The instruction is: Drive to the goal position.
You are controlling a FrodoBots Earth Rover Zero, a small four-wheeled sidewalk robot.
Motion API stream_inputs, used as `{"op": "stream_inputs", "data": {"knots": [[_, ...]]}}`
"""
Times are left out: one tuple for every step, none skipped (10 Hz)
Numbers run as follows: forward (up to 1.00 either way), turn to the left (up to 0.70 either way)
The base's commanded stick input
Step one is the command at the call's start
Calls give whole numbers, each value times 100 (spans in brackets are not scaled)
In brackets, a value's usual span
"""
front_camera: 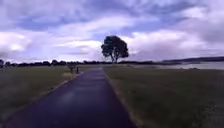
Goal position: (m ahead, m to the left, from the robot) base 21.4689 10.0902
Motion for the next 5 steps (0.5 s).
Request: {"op": "stream_inputs", "data": {"knots": [[70,0],[70,0],[70,0],[70,0],[70,0]]}}
